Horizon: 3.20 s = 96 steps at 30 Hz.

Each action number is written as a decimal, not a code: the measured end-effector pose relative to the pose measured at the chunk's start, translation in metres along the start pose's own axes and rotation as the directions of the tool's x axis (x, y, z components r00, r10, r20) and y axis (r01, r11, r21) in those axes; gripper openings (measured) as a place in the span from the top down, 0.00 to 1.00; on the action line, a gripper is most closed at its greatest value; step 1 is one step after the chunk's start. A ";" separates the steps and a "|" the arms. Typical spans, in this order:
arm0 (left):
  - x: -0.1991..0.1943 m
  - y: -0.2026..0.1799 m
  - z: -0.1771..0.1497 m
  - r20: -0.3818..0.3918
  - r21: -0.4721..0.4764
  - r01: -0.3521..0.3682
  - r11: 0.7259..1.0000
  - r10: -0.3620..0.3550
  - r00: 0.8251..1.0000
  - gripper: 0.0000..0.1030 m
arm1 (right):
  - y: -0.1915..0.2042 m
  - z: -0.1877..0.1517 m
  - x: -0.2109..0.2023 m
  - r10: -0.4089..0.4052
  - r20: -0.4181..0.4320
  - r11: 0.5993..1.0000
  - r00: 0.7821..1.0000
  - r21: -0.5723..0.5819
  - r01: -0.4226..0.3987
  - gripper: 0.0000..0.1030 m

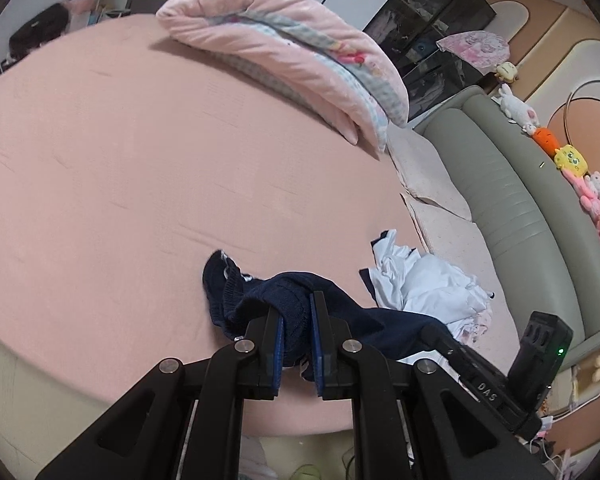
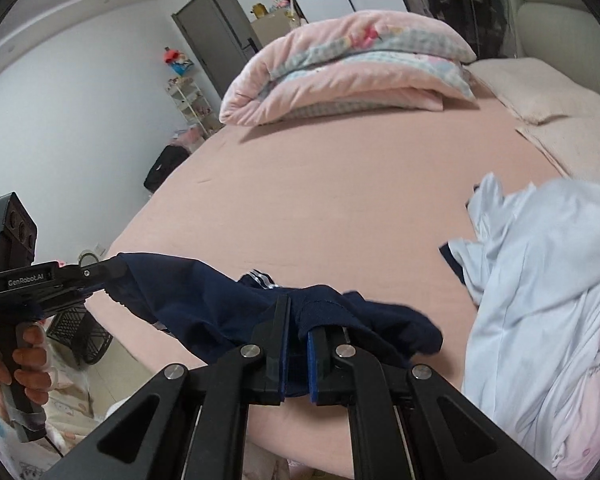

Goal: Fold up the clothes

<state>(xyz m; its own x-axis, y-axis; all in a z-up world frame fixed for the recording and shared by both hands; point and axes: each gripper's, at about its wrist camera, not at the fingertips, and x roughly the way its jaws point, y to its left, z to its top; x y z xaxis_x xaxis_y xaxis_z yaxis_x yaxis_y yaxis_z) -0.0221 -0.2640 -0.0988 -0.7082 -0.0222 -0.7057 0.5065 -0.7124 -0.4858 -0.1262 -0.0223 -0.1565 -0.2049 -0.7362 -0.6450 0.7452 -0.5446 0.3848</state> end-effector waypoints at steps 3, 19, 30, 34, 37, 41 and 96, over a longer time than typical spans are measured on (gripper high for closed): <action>-0.007 -0.002 0.003 0.014 0.004 0.005 1.000 -0.005 1.000 0.91 | 0.004 0.007 -0.005 0.010 0.012 1.000 1.000 -0.004 -0.010 0.95; -0.002 0.004 0.015 -0.012 0.038 -0.096 0.995 0.096 0.995 0.91 | 0.011 0.038 0.003 -0.010 -0.020 1.000 1.000 -0.011 0.010 0.95; 0.040 0.019 0.034 -0.074 0.084 -0.181 0.980 0.187 0.980 0.91 | -0.002 0.053 0.048 -0.058 -0.092 0.998 0.994 -0.024 0.056 0.95; 0.060 0.026 0.045 -0.103 0.092 -0.186 0.978 0.195 0.975 0.91 | -0.007 0.061 0.068 -0.068 -0.107 0.998 0.992 -0.024 0.066 0.95; 0.072 0.031 0.055 -0.117 0.101 -0.176 0.979 0.188 0.975 0.91 | -0.012 0.070 0.081 -0.073 -0.111 0.997 0.991 -0.016 0.071 0.95; 0.087 0.039 0.070 -0.136 0.119 -0.169 0.979 0.184 0.973 0.91 | -0.020 0.084 0.099 -0.079 -0.121 0.997 0.989 -0.001 0.080 0.95; 0.244 0.102 0.188 -0.188 0.178 -0.142 0.974 0.176 0.966 0.91 | -0.094 0.171 0.292 -0.209 -0.278 0.976 0.937 0.005 0.219 0.95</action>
<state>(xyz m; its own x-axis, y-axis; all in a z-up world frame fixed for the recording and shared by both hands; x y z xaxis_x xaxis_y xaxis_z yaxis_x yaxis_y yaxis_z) -0.2358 -0.4741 -0.2233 -0.5027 -0.0145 -0.8643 0.5061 -0.8156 -0.2806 -0.3648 -0.2546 -0.2683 -0.1716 -0.4644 -0.8689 0.6793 -0.6945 0.2371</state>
